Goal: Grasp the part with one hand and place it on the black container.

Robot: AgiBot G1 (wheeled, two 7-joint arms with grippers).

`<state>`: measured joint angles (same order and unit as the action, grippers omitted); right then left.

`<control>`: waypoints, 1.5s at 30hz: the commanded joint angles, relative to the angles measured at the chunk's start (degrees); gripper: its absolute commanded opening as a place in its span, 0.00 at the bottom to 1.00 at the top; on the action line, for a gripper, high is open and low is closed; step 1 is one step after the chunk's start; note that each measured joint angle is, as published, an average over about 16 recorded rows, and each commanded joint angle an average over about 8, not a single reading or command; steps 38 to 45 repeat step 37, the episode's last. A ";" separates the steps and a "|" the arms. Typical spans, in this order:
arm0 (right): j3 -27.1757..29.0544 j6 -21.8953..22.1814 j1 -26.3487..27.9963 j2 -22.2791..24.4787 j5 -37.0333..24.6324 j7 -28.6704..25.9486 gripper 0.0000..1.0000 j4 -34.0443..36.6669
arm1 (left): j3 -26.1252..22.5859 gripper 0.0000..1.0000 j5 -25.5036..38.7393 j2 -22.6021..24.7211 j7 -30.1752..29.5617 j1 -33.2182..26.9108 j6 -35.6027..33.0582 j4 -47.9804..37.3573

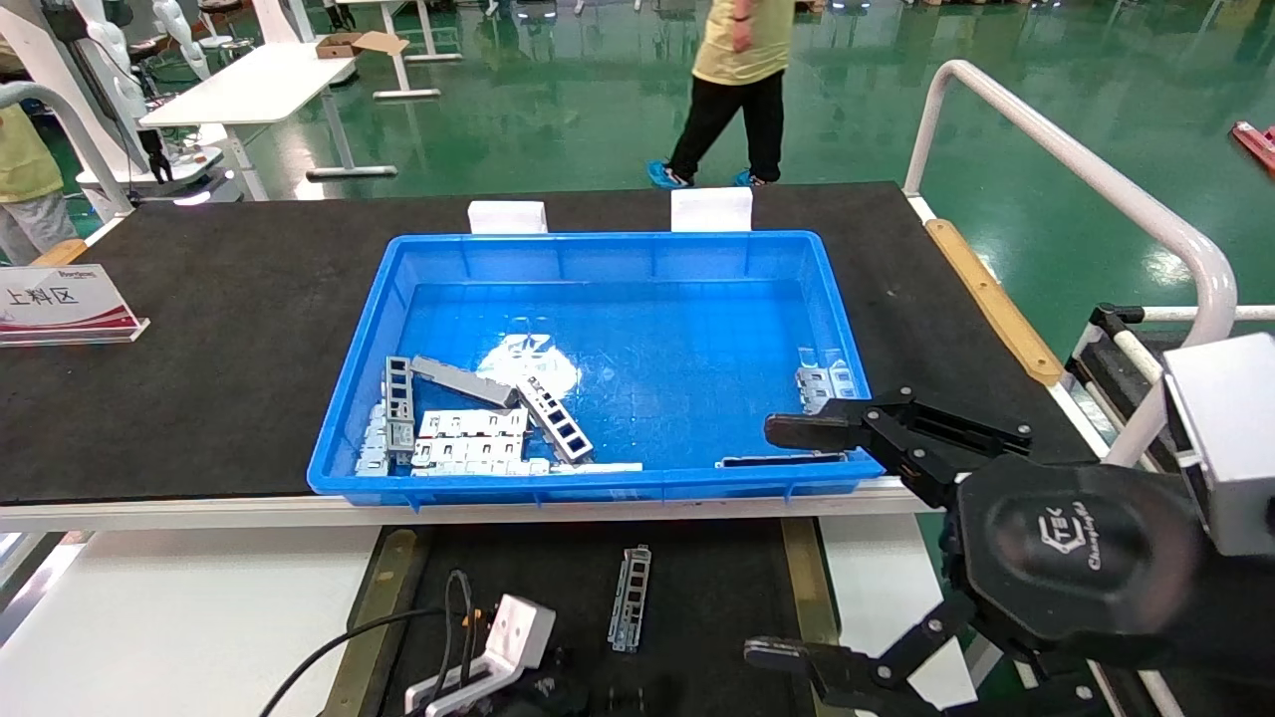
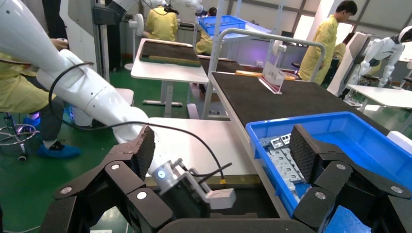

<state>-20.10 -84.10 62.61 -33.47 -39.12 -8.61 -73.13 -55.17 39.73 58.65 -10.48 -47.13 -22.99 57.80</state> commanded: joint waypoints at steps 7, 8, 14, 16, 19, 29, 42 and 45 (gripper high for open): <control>-0.01 0.00 0.00 0.00 0.01 0.00 1.00 0.00 | -0.18 1.00 1.59 -6.26 3.86 -1.29 -11.37 1.88; -0.01 0.00 0.00 0.00 0.01 0.00 1.00 0.00 | -0.15 1.00 1.65 -7.12 4.09 -1.56 -12.57 2.20; -0.02 0.01 0.00 0.01 0.01 0.01 1.00 0.00 | 0.54 1.00 1.25 -11.69 4.74 -3.24 -18.42 4.15; -0.02 0.01 0.00 0.01 0.01 0.01 1.00 0.00 | 0.82 1.00 1.02 -13.04 4.86 -3.71 -20.02 4.83; -0.02 0.01 0.01 0.01 0.01 0.01 1.00 0.00 | 1.17 1.00 0.73 -15.14 5.07 -4.19 -22.28 6.11; -0.03 0.01 0.01 0.01 0.02 0.01 1.00 0.00 | 2.95 1.00 -1.34 -21.39 5.10 -4.23 -25.65 12.37; -0.04 0.01 0.01 0.01 0.02 0.02 1.00 0.00 | 3.85 1.00 -2.38 -23.18 4.95 -3.73 -24.80 15.81; -0.04 0.01 0.01 0.01 0.02 0.02 1.00 0.00 | 3.85 1.00 -2.38 -23.18 4.95 -3.73 -24.80 15.81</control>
